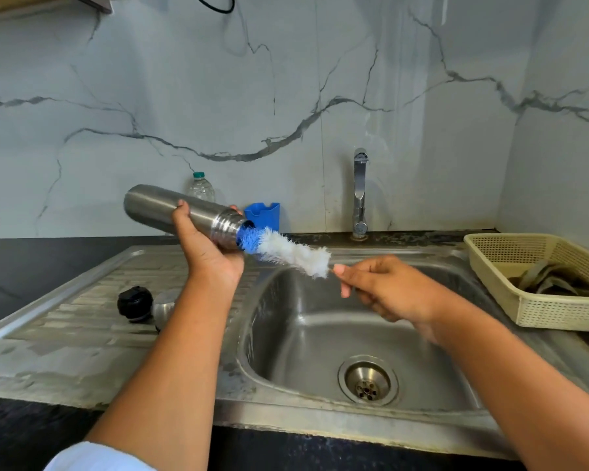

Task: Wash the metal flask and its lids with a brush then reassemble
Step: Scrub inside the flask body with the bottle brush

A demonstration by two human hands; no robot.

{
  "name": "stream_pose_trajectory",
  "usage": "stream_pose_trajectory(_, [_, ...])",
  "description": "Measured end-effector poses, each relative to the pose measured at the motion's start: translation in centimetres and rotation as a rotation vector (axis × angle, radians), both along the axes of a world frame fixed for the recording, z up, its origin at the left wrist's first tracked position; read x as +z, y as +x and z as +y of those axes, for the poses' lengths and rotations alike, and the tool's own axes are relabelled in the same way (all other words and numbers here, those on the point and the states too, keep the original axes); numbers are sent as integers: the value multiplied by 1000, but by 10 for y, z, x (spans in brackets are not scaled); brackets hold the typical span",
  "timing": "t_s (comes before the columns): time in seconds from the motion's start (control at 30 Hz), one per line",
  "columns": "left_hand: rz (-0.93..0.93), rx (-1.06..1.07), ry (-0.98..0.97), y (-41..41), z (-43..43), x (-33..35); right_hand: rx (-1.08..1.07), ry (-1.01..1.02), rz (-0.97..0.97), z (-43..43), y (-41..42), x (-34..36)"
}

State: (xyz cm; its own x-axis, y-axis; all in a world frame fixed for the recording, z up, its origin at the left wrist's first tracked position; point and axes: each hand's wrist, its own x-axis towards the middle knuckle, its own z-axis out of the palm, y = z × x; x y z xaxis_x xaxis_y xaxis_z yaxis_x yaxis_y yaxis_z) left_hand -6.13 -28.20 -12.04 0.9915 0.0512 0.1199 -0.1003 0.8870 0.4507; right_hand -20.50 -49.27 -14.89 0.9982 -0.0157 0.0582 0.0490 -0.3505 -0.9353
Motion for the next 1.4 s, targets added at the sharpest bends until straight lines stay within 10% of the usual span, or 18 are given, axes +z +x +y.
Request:
stream_pose_trajectory(0.17, [-1, -13, -2, 1, 0, -3, 68, 139, 133, -2, -1, 1])
stream_pose_trajectory(0.47, [23, 27, 45, 9, 4, -2, -51, -189, -21, -24, -6, 12])
stream_pose_trajectory(0.8, [295, 137, 73, 31, 15, -13, -483, -1279, -981, -16, 0, 4])
stream_pose_trajectory(1.07, [75, 93, -27, 30, 21, -12, 51, -28, 193, -39, -7, 6])
stream_pose_trajectory(1.4, [150, 209, 48, 40, 31, -17, -95, -366, 9, -56, -5, 5])
